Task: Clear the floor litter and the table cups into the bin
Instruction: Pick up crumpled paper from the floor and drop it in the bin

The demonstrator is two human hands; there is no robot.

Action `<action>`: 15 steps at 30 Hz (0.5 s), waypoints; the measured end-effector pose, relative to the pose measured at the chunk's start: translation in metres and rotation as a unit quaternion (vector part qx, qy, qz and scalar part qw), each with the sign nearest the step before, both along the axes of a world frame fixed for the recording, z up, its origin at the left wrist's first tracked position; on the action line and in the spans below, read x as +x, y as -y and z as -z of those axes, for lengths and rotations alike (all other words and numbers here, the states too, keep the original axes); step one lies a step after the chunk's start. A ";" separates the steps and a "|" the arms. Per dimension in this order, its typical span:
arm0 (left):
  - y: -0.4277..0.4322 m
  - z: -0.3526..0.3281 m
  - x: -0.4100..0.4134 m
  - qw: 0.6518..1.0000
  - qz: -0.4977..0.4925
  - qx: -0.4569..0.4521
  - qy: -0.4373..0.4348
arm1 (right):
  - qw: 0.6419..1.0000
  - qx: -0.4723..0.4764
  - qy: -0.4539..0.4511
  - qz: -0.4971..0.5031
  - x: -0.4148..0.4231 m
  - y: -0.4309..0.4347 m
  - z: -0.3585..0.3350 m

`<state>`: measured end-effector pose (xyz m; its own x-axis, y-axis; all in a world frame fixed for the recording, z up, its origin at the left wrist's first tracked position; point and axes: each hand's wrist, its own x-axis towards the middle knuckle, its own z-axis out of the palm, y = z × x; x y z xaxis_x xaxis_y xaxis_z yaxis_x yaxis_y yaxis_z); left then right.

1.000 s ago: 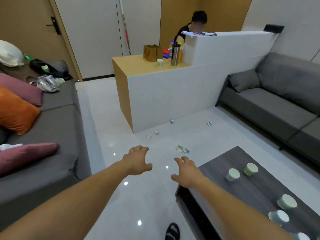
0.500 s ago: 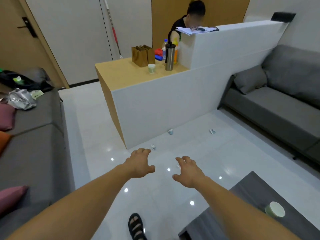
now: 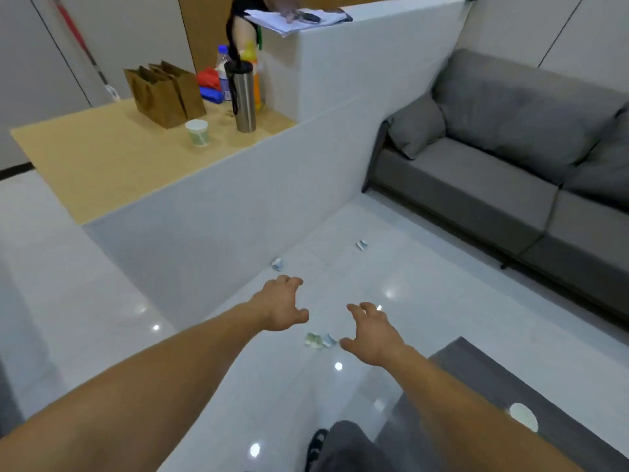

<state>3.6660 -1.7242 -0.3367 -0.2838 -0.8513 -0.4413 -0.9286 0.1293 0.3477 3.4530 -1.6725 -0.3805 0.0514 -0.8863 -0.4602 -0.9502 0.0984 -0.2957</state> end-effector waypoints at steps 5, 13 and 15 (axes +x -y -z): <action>0.073 0.039 -0.026 0.999 -0.004 0.048 0.009 | 0.999 0.036 0.007 -0.016 -0.027 0.077 0.038; 0.189 0.151 -0.077 0.983 -0.114 0.143 -0.001 | 0.990 0.107 0.006 -0.091 -0.084 0.219 0.145; 0.210 0.195 -0.089 0.977 -0.134 0.167 -0.015 | 0.988 0.127 0.001 -0.093 -0.094 0.246 0.188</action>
